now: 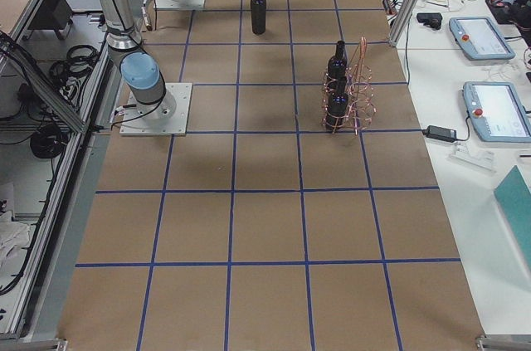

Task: Take wine from basket and place on tray
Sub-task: 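Release the bottle and raise the right gripper while the left gripper moves above it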

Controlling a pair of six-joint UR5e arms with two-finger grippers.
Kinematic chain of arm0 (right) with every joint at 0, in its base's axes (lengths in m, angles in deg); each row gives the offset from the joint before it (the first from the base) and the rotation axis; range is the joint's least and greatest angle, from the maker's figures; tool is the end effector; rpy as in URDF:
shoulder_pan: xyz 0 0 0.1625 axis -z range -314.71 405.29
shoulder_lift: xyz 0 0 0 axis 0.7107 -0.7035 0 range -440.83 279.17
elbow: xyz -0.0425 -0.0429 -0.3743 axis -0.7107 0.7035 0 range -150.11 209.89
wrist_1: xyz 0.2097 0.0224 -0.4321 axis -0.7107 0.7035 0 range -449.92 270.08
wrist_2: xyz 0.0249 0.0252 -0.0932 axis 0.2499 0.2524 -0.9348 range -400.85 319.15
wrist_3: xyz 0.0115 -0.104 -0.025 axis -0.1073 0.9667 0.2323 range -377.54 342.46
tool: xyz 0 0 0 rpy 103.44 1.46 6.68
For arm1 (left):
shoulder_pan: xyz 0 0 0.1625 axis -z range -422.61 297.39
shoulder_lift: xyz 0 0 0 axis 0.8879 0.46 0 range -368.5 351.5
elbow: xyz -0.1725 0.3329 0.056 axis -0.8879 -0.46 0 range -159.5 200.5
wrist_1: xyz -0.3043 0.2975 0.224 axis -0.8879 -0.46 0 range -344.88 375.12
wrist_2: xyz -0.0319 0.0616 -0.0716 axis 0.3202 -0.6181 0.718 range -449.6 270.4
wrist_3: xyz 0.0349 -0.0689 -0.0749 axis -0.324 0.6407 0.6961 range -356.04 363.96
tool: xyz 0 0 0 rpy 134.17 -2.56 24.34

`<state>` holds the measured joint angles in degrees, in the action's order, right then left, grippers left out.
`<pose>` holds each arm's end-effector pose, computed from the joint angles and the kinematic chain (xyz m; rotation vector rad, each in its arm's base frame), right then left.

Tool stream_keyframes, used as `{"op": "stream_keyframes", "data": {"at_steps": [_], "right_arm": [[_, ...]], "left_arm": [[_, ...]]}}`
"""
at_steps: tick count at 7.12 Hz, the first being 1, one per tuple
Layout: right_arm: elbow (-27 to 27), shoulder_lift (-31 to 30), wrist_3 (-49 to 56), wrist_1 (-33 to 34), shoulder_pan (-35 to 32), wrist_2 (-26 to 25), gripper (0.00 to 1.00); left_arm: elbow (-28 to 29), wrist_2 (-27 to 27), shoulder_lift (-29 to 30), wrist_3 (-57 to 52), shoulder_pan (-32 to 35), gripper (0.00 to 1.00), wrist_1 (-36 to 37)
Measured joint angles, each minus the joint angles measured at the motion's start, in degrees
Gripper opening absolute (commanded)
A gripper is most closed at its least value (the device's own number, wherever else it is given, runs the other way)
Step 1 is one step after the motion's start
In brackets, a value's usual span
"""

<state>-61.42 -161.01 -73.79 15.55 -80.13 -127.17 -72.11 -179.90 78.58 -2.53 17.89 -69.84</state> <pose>0.4768 -0.4285 0.3474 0.5464 2.9930 -0.0100 -0.0399 -0.5664 0.4458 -0.0824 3.1190 -0.1435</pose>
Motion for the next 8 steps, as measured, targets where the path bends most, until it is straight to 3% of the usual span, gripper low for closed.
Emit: {"op": "stream_keyframes", "data": {"at_steps": [3,8], "right_arm": [[1.4,-3.0,6.5,-2.3,2.6,-0.6,1.0],[2.3,-11.7,35.9,-14.2,23.8,-0.9,1.0]], "left_arm": [[-0.5,0.5,0.5,0.1,0.2,1.0,0.0],[-0.7,1.8,-0.8,1.1,5.9,1.0,-0.3]]}}
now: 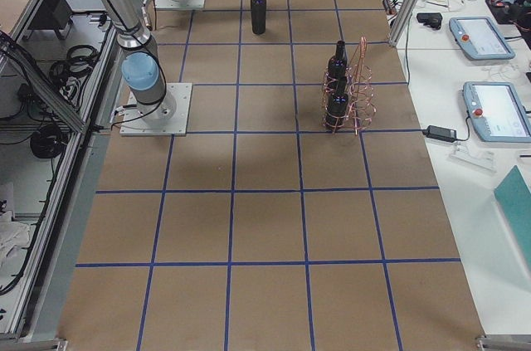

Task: Take wine from basket and place on tray
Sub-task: 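Release the bottle and raise the right gripper while the left gripper moves above it, then lower the left gripper and grasp the bottle neck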

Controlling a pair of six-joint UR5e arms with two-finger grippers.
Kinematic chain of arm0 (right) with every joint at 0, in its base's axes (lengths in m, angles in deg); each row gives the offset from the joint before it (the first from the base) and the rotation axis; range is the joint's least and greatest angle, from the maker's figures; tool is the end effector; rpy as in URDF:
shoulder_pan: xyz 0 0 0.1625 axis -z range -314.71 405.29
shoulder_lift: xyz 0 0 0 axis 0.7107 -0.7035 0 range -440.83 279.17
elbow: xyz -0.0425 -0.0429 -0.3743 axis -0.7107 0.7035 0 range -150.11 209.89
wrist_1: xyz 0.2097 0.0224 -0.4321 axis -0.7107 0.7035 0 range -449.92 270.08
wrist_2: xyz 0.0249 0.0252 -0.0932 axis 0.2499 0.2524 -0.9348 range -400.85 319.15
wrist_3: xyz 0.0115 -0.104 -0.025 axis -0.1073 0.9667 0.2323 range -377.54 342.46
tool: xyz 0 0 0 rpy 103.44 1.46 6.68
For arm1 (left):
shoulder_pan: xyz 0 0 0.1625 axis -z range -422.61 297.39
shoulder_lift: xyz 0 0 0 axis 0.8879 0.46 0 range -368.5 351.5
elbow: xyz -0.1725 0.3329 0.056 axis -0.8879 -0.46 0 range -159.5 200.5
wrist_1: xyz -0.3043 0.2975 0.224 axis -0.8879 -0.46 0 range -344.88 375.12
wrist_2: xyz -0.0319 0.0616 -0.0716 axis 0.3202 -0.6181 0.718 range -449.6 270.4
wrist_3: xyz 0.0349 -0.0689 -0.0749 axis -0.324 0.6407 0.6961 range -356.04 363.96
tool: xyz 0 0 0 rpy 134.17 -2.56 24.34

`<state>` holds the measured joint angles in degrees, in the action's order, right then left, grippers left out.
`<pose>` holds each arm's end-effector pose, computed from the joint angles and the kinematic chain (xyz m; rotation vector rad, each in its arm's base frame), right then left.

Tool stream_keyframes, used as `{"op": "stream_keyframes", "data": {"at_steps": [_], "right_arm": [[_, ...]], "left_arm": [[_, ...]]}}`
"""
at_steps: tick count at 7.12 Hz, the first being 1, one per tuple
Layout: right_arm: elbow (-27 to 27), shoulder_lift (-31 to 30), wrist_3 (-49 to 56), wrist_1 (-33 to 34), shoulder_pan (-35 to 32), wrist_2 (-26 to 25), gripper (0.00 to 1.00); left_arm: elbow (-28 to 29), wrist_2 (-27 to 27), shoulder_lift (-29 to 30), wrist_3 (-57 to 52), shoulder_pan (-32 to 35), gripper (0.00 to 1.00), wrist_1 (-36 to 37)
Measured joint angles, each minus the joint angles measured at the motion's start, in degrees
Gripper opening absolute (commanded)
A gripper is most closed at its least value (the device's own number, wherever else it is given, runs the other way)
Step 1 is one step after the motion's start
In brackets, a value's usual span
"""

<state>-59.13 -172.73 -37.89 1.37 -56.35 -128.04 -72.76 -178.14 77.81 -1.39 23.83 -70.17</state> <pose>0.2479 -0.5167 0.4647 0.2306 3.0644 -0.0866 -0.1020 -0.5540 0.4462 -0.0505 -3.1196 0.1429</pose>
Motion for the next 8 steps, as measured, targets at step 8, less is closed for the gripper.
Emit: {"op": "stream_keyframes", "data": {"at_steps": [8], "right_arm": [[3.9,-1.6,12.5,-4.1,6.1,-4.2,1.0]], "left_arm": [[-8.3,2.1,2.7,13.2,19.2,0.95,4.1]]}}
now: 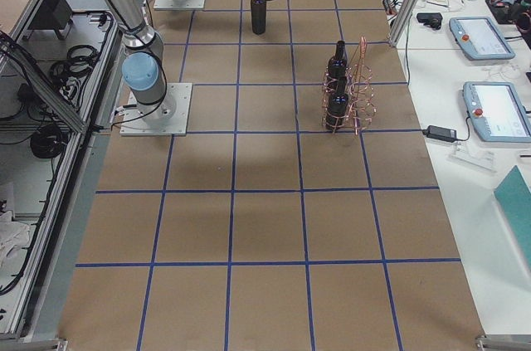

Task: Take wine from basket and place on tray
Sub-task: 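Lower the left gripper and grasp the bottle neck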

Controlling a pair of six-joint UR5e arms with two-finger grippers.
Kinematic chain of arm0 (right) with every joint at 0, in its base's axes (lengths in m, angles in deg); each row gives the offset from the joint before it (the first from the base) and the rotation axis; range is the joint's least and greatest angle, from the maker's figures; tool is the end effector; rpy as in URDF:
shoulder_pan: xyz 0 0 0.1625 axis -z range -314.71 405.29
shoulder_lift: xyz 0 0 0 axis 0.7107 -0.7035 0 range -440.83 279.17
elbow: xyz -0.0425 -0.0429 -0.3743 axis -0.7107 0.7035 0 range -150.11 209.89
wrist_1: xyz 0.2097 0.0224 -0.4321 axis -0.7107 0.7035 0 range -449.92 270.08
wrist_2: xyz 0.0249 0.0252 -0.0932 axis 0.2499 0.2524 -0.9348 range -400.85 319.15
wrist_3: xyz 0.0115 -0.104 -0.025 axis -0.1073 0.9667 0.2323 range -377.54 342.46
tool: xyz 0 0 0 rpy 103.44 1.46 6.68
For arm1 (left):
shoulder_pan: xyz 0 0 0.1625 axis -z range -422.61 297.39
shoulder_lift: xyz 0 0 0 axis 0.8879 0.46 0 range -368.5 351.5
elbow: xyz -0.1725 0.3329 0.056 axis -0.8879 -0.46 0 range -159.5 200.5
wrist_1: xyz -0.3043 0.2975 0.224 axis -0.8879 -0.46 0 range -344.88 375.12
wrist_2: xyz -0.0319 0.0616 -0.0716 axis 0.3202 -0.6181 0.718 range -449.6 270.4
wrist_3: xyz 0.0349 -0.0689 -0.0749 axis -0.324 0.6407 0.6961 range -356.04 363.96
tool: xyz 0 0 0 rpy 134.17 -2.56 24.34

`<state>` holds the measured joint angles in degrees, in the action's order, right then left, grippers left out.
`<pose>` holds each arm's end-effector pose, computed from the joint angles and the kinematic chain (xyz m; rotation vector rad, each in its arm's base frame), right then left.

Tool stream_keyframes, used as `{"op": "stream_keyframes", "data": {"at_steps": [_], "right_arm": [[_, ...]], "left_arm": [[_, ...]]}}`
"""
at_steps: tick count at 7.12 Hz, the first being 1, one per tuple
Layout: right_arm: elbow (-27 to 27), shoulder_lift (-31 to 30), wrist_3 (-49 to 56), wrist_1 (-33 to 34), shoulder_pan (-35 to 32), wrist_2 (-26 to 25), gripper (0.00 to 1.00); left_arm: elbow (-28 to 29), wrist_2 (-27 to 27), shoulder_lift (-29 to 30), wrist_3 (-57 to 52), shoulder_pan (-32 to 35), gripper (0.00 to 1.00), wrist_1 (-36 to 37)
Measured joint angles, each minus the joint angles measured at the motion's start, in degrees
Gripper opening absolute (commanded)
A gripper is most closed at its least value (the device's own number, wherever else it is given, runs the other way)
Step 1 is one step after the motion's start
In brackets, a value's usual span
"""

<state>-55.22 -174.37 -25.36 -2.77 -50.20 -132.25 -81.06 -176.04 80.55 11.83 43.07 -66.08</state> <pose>0.1820 -0.5283 0.5113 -0.0654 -3.1242 0.1556 -0.2819 -0.4860 0.3461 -0.2087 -3.0795 -0.0670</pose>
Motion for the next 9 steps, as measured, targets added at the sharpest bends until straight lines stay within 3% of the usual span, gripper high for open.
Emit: {"op": "stream_keyframes", "data": {"at_steps": [2,4,5,6,7,9], "right_arm": [[2.0,0.3,1.3,-4.5,1.8,0.5,1.0],[2.3,0.3,1.9,-4.7,2.0,0.5,1.0],[2.3,0.3,2.1,-4.4,2.0,0.5,1.0],[2.2,0.3,2.2,-4.3,2.1,0.5,1.0],[2.2,0.3,2.2,-4.2,2.1,0.4,1.0],[2.2,0.2,2.2,-4.2,2.1,0.5,1.0]], "left_arm": [[-2.4,0.3,0.6,0.0,0.6,0.82,0.9],[-3.1,0.3,1.5,0.1,0.7,0.75,1.2],[-3.1,0.3,2.0,0.1,0.7,0.58,1.4],[-3.1,0.4,2.3,0.1,0.7,0.24,1.5],[-3.1,0.4,2.4,0.2,0.7,0.0,1.5],[-3.0,0.5,2.5,0.1,0.7,0.0,1.5]]}}
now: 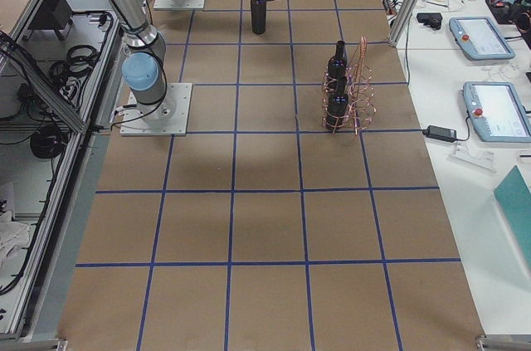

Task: Take wine from basket and place on tray
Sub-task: 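Lower the left gripper and grasp the bottle neck, then carry the bottle with the left gripper onto the wooden tray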

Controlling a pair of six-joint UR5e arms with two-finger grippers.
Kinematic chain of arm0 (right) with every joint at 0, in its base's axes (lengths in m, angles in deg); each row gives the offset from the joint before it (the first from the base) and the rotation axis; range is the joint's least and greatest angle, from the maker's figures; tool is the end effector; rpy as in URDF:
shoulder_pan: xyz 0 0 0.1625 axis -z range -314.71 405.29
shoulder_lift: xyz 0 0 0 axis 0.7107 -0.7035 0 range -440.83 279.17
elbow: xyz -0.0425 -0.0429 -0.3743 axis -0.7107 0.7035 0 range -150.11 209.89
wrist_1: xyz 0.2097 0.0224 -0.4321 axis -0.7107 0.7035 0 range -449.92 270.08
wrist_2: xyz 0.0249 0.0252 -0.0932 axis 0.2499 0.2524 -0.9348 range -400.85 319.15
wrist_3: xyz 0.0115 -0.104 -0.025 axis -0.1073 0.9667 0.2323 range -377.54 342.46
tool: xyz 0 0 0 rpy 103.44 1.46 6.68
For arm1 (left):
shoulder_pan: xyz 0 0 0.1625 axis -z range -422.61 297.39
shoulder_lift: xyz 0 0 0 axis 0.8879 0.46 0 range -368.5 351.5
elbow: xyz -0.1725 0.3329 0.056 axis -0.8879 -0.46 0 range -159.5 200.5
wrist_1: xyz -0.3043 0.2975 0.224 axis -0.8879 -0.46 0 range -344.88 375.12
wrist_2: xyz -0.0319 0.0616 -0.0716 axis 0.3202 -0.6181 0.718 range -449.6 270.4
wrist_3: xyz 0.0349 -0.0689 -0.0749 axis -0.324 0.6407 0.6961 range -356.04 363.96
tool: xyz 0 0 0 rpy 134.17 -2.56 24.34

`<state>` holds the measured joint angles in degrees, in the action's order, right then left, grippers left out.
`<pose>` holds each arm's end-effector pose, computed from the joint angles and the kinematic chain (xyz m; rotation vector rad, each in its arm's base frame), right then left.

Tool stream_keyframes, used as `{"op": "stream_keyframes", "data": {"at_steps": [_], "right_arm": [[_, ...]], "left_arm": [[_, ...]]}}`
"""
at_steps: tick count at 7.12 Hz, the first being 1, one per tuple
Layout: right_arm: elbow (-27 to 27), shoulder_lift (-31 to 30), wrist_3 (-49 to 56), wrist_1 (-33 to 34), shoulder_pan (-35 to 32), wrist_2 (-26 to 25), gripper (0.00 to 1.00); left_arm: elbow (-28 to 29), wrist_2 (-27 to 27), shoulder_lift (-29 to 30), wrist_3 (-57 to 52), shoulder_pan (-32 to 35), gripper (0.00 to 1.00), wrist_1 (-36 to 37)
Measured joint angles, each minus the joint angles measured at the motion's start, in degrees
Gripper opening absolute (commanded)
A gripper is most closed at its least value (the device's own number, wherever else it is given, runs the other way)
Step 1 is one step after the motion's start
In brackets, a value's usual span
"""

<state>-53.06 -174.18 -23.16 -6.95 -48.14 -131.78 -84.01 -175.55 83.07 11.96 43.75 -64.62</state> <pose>0.1635 -0.5293 0.5229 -0.0606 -3.1282 0.0937 -0.2882 -0.4810 0.2967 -0.2196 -3.0812 -0.1763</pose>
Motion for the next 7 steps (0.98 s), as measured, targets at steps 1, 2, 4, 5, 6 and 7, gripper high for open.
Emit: {"op": "stream_keyframes", "data": {"at_steps": [1,2,4,5,6,7], "right_arm": [[-0.1,-0.1,0.0,0.0,0.0,0.0,1.0],[-0.3,-0.1,0.0,0.0,0.0,0.0,1.0],[-0.4,-0.2,0.1,0.0,0.0,0.0,1.0],[-0.5,-0.2,0.1,0.0,0.0,0.0,1.0],[-0.5,-0.2,0.1,0.0,0.0,0.0,1.0],[-0.5,-0.2,0.1,0.0,0.0,0.0,1.0]], "left_arm": [[0.3,0.0,0.0,0.0,0.0,0.0,0.0],[0.6,0.0,0.0,0.0,-0.1,0.0,0.1],[2.3,-0.8,-0.1,-0.9,-1.1,0.0,0.0],[5.0,-1.5,0.1,-2.3,-2.7,0.0,-0.7],[8.5,-2.3,0.9,-4.7,-5.6,0.0,-1.6],[12.0,-2.6,2.1,-8.8,-9.8,0.0,-3.1]]}}
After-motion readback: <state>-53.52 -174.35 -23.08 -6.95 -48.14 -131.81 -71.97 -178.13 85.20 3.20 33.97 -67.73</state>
